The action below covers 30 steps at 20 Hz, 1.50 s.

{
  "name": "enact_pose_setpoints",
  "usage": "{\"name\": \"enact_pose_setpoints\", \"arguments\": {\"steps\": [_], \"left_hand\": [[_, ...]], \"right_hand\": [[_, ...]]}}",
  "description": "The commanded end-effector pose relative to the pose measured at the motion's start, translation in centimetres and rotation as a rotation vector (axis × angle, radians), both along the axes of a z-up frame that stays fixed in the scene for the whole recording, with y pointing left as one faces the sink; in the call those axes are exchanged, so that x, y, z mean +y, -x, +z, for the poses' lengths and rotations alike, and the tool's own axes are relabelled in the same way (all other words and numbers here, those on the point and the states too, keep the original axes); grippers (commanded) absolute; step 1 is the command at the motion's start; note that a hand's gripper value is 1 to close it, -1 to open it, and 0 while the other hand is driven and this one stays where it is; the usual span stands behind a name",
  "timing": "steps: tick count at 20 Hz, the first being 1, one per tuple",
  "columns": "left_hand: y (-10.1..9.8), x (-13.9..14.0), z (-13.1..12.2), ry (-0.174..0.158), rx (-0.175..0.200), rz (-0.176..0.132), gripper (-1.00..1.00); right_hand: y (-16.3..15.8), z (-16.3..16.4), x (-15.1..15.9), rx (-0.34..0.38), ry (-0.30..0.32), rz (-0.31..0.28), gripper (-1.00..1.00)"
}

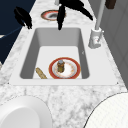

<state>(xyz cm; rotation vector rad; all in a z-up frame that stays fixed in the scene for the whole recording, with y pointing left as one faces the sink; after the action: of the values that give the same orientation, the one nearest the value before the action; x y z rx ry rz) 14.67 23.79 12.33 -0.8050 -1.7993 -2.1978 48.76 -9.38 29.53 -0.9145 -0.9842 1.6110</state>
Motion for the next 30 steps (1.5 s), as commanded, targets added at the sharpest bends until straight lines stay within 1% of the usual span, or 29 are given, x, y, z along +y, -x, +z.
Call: {"name": "enact_pose_setpoints", "arguments": {"steps": [1, 5, 7, 12, 16, 19, 24, 25, 26, 28, 29, 30], "left_hand": [[0.0, 0.0, 0.0, 0.000, 0.000, 0.000, 0.00], [0.0, 0.0, 0.0, 0.000, 0.000, 0.000, 0.00], [0.0, 0.0, 0.0, 0.000, 0.000, 0.000, 0.00], [0.0, 0.0, 0.0, 0.000, 0.000, 0.000, 0.00], [0.0, 0.0, 0.0, 0.000, 0.000, 0.000, 0.00], [0.0, 0.0, 0.0, 0.000, 0.000, 0.000, 0.00], [0.0, 0.0, 0.0, 0.000, 0.000, 0.000, 0.00], [0.0, 0.0, 0.0, 0.000, 0.000, 0.000, 0.00], [0.0, 0.0, 0.0, 0.000, 0.000, 0.000, 0.00], [0.0, 0.0, 0.0, 0.000, 0.000, 0.000, 0.00], [0.0, 0.0, 0.0, 0.000, 0.000, 0.000, 0.00], [0.0, 0.0, 0.0, 0.000, 0.000, 0.000, 0.00]], "right_hand": [[-2.6, -1.9, 0.0, 0.079, 0.023, 0.000, -1.00], [-5.4, -3.6, 0.1, 0.140, 0.011, -0.011, -1.00], [-6.9, -3.8, 0.1, 0.167, 0.002, -0.017, -1.00], [-10.2, -4.4, 0.1, 0.264, 0.003, -0.034, -1.00], [-10.7, -4.7, 0.2, 0.324, 0.017, -0.045, -1.00], [-11.1, -5.3, 0.3, 0.333, 0.035, -0.052, -1.00], [-11.3, -5.6, 0.9, 0.322, 0.100, -0.068, -1.00], [-11.4, -5.7, 1.1, 0.322, 0.112, -0.071, 1.00], [-11.7, -5.8, 1.2, 0.324, 0.133, -0.058, 1.00], [-12.8, -6.5, 1.3, 0.363, 0.123, -0.070, 1.00], [-12.9, -6.8, 1.3, 0.384, 0.113, -0.085, 1.00], [-12.7, -7.1, 1.1, 0.388, 0.098, -0.105, 1.00]]}}
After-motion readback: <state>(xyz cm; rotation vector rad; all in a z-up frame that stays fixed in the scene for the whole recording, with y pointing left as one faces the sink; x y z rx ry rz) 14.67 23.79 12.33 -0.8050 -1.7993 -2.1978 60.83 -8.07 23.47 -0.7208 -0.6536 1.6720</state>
